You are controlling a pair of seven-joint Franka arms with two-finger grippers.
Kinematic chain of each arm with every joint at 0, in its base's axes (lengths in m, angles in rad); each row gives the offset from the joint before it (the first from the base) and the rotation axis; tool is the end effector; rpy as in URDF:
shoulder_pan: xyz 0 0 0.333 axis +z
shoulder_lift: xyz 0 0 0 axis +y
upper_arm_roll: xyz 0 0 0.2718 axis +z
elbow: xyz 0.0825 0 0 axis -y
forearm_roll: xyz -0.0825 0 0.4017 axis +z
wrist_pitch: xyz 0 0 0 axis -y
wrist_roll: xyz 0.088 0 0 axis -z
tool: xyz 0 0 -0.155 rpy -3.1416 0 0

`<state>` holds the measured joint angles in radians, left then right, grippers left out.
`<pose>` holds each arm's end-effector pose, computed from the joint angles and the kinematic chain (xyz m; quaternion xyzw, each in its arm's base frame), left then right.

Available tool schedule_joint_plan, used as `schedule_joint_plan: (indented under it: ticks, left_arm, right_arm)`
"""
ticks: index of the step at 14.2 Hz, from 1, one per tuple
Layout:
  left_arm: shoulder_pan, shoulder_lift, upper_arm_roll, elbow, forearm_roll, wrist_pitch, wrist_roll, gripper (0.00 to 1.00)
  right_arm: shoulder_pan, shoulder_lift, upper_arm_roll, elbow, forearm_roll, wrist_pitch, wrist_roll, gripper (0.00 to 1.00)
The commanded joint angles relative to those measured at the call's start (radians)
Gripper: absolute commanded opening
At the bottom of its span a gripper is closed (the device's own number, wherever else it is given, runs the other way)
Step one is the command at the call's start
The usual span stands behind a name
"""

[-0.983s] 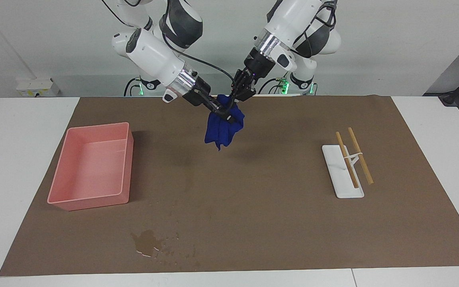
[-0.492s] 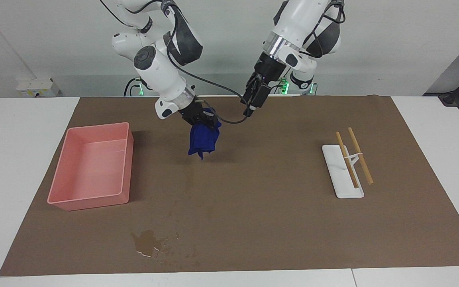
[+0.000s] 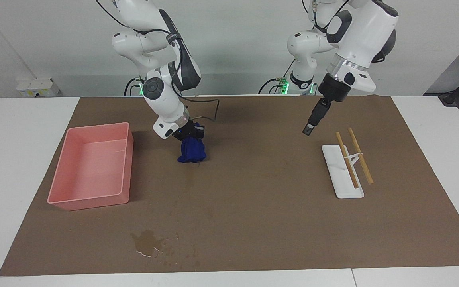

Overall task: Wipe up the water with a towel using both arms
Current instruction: 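Pull the towel away with the right gripper while the left gripper retracts, then wipe the towel across the water puddle with the right gripper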

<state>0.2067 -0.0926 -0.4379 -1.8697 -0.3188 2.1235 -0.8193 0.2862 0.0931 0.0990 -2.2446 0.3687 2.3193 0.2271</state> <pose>0.5814 -0.1699 0.4916 0.9175 0.3374 0.0805 0.1945 0.4944 0.2222 0.2230 -0.9893 0.0481 0.0504 0.1285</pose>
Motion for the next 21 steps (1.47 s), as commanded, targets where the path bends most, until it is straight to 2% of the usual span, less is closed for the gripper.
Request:
schedule_joint_plan:
  ticks: [1, 4, 7, 9, 12, 16, 19, 21]
  left_arm:
    - [0.030, -0.007, -0.005, 0.027, 0.131, -0.065, 0.245, 1.00]
    - [0.028, 0.022, 0.019, 0.130, 0.254, -0.258, 0.524, 1.00]
    - [0.030, 0.027, 0.021, 0.158, 0.279, -0.298, 0.569, 1.00]
    - [0.030, 0.040, 0.021, 0.184, 0.302, -0.350, 0.616, 1.00]
    - [0.031, 0.066, 0.028, 0.253, 0.307, -0.456, 0.709, 1.00]
    - [0.027, 0.080, 0.047, 0.291, 0.346, -0.545, 0.796, 1.00]
    - [0.025, 0.076, 0.047, 0.284, 0.339, -0.544, 0.796, 1.00]
    - [0.025, 0.076, 0.047, 0.282, 0.339, -0.545, 0.796, 1.00]
  right_arm:
    - [-0.027, 0.103, 0.011, 0.026, -0.017, 0.171, -0.054, 0.00]
    - [-0.041, 0.241, 0.011, 0.111, -0.017, 0.261, -0.104, 0.00]
    - [-0.055, 0.367, 0.011, 0.238, -0.019, 0.321, -0.146, 0.00]
    - [-0.070, 0.410, 0.010, 0.324, -0.024, 0.308, -0.152, 0.00]
    - [-0.102, 0.444, 0.010, 0.391, -0.103, 0.304, -0.181, 0.00]
    - [-0.160, 0.473, 0.011, 0.468, -0.341, 0.295, -0.273, 0.00]
    - [-0.176, 0.481, 0.011, 0.563, -0.413, 0.191, -0.333, 0.00]
    - [-0.191, 0.459, 0.010, 0.611, -0.427, 0.081, -0.382, 0.00]
